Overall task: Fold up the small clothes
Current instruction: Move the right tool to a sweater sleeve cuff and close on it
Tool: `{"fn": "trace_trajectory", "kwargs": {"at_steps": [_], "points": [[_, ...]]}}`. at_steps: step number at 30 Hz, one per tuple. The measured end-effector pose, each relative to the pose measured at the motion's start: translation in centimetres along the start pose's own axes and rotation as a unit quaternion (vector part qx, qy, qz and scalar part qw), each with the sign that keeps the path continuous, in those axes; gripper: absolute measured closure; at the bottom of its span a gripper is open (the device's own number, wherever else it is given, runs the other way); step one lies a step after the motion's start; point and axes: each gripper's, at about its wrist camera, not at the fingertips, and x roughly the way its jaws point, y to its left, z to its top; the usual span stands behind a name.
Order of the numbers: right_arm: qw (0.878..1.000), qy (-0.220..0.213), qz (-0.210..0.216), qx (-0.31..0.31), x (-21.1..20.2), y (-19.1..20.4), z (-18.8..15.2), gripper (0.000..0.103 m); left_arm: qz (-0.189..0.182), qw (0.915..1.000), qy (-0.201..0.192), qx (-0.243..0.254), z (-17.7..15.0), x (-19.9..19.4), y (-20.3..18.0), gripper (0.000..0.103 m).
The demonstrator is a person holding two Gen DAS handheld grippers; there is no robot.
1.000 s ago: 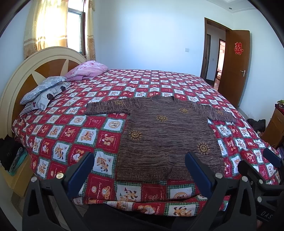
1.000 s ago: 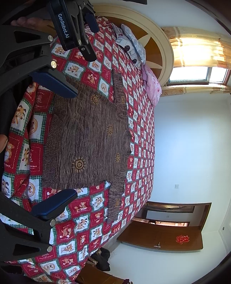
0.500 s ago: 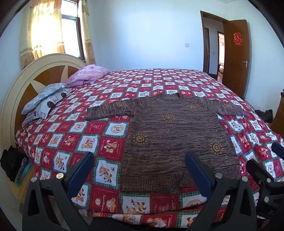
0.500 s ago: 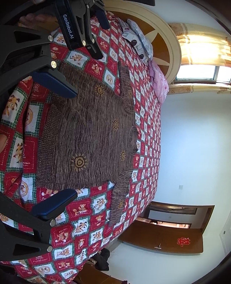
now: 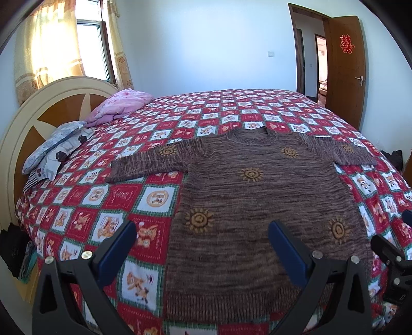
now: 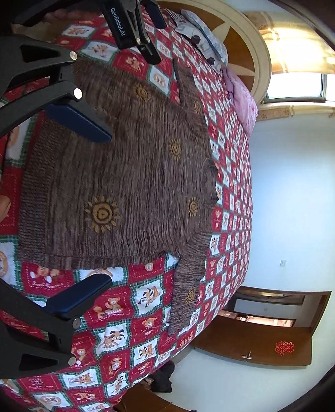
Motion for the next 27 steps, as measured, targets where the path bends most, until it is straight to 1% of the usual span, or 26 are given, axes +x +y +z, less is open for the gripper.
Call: {"fn": "trace_trajectory", "kwargs": {"at_steps": [6, 9, 15, 18, 23, 27], "points": [[1.0, 0.007, -0.017, 0.012, 2.7, -2.1, 2.3, 0.001, 0.007, 0.9999, 0.012, 0.003, 2.1, 3.6, -0.7, 0.0], [0.999, 0.011, -0.025, 0.017, 4.3, -3.3, 3.5, 0.001, 0.008, 0.9998, 0.016, 0.004, 2.7, 5.0, -1.0, 0.0], [0.998, 0.023, -0.037, 0.037, 7.5, -6.4, 5.5, 0.001, 0.01, 0.9993, 0.035, 0.005, 4.1, 8.4, -2.2, 0.0], [0.997, 0.029, -0.05, 0.044, 9.3, -8.2, 6.3, 0.001, 0.011, 0.9991, 0.04, 0.008, 4.9, 9.8, -3.0, 0.0], [0.994, 0.042, -0.076, 0.063, 12.5, -12.2, 7.5, 0.001, 0.017, 0.999, 0.036, 0.02, 6.4, 12.1, -4.4, 0.0], [0.99, 0.051, -0.096, 0.09, 14.9, -16.0, 8.4, 0.001, 0.027, 0.999, 0.021, 0.028, 7.7, 14.2, -5.8, 0.0]]}}
